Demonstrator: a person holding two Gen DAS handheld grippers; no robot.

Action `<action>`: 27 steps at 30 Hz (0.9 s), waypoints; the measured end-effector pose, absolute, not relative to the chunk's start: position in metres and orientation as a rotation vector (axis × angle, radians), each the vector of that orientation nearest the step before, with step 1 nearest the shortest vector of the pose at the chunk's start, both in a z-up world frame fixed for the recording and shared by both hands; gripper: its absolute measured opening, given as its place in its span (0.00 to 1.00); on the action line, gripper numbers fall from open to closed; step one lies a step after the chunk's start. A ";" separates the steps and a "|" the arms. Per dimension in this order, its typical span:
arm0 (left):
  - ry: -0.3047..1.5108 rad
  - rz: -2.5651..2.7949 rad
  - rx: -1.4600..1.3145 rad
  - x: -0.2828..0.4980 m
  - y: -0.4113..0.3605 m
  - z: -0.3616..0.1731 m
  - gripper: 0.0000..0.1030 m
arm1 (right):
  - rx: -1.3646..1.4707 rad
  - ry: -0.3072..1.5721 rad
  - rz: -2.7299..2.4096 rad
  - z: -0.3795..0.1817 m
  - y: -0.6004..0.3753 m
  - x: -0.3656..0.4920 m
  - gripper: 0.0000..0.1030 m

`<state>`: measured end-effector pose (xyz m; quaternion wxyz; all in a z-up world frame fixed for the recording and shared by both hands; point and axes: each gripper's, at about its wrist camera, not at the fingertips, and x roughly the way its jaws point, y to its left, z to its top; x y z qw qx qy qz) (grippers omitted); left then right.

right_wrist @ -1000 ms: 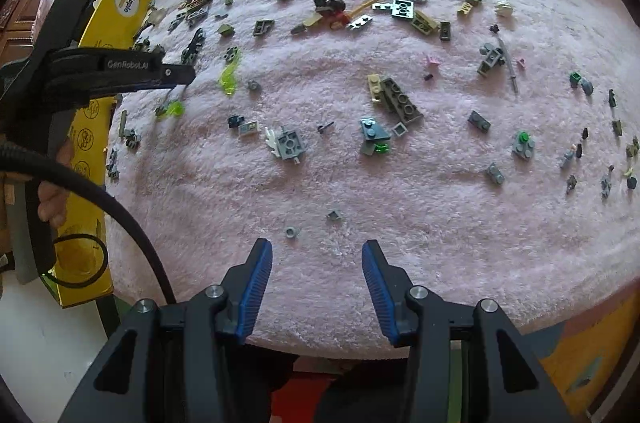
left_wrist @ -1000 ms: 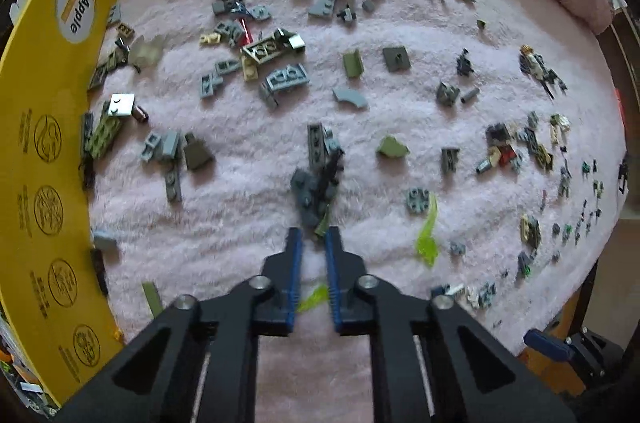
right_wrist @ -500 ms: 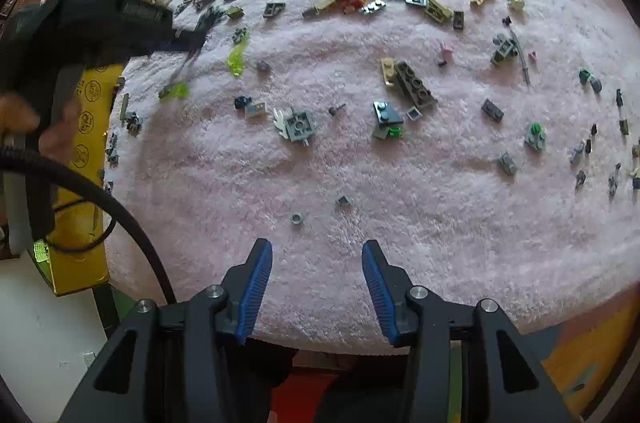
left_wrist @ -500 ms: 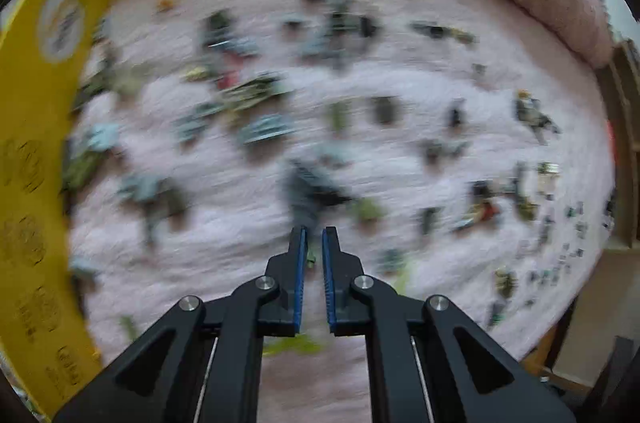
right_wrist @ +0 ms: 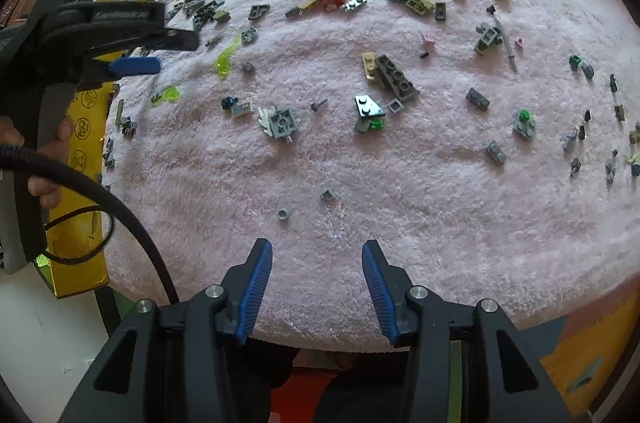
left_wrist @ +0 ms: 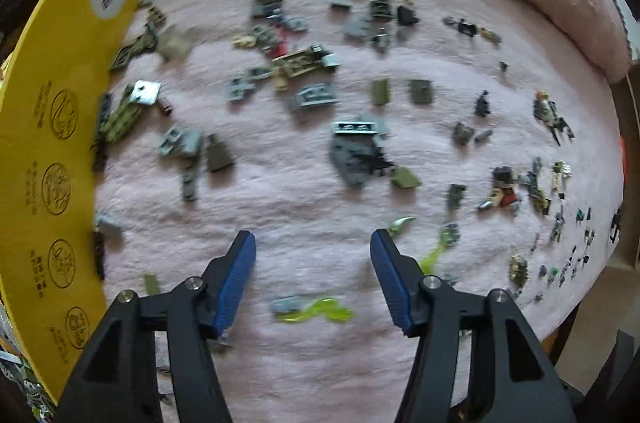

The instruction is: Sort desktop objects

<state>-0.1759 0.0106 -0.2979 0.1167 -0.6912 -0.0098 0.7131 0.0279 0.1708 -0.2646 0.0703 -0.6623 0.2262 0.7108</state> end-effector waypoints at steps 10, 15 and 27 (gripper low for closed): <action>-0.108 2.043 -2.015 -0.169 0.045 -0.307 0.58 | -2.017 0.680 2.125 -0.269 0.170 0.035 0.46; -0.180 2.122 -2.034 -0.167 0.037 -0.306 0.40 | -2.015 0.685 2.119 -0.274 0.170 0.030 0.46; -0.135 2.147 -2.001 -0.161 0.019 -0.304 0.08 | -2.025 0.685 2.113 -0.278 0.169 0.028 0.46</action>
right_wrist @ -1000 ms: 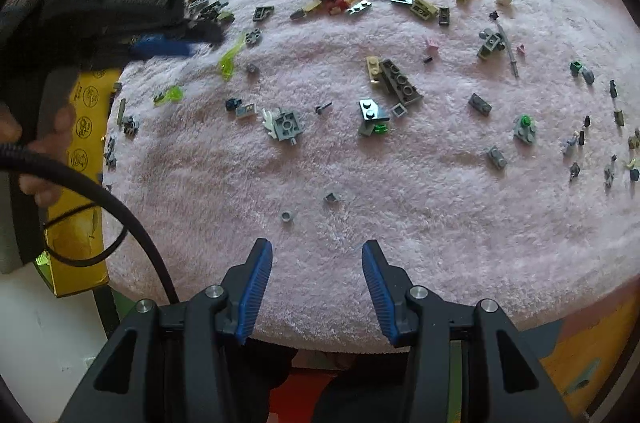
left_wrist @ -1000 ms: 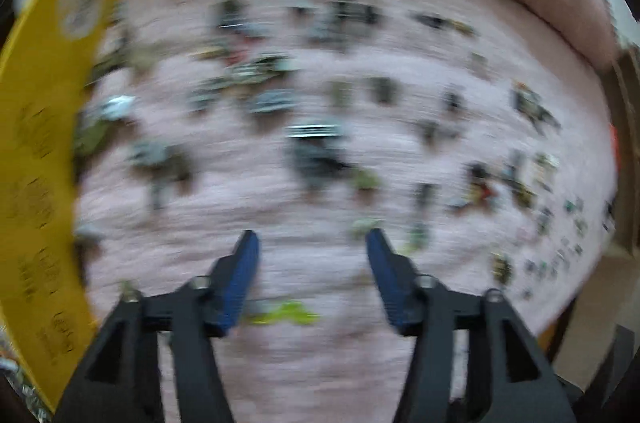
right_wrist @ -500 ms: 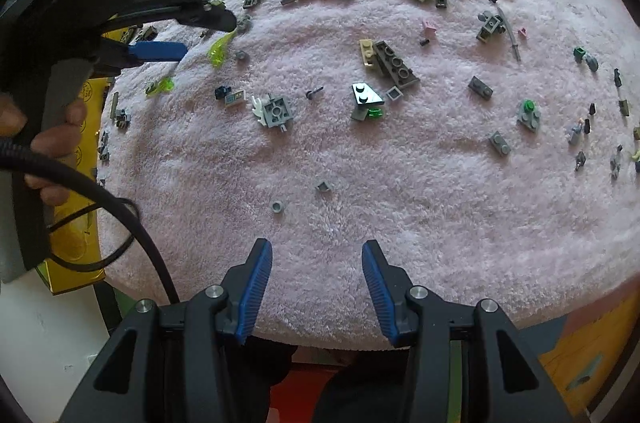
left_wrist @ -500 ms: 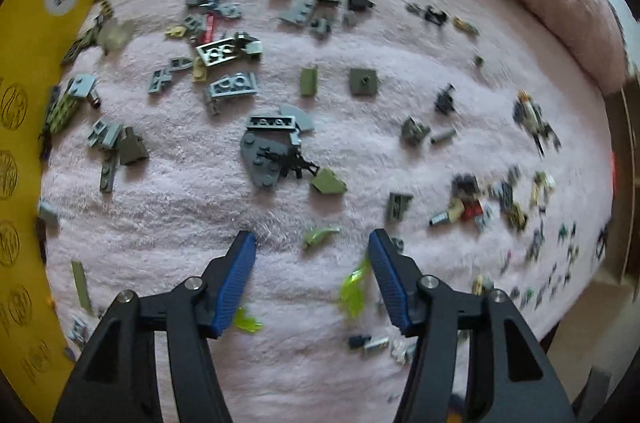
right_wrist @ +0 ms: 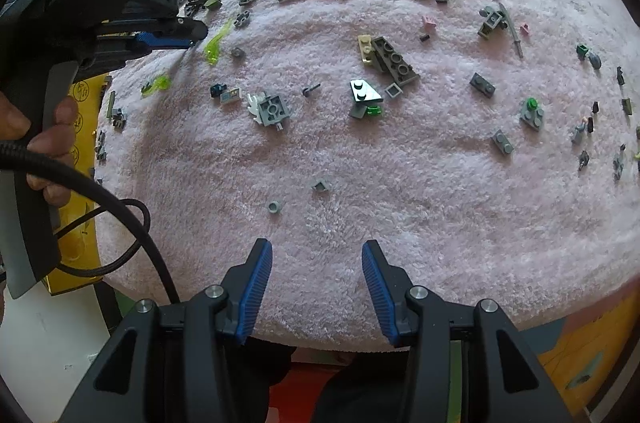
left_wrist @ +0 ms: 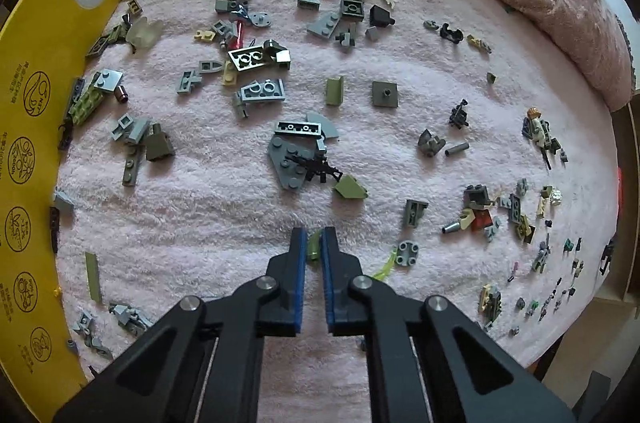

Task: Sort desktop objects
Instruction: 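Hold the left tool's piece while the right tool grasps a dark grey plate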

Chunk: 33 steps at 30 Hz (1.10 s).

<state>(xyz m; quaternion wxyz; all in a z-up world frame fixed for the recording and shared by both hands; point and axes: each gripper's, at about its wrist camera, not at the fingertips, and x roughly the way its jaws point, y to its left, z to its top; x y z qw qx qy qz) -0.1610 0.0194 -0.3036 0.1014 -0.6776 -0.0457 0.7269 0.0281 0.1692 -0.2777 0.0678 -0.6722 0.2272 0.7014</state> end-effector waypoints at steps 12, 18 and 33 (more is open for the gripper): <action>-0.055 2.067 -1.963 -0.150 0.009 -0.302 0.28 | -2.039 0.679 2.115 -0.282 0.163 0.015 0.46; -0.017 2.083 -1.942 -0.148 0.006 -0.303 0.27 | -2.028 0.695 2.104 -0.283 0.163 0.014 0.46; -0.027 2.074 -1.944 -0.135 -0.016 -0.305 0.05 | -1.865 0.844 2.126 -0.272 0.210 0.006 0.46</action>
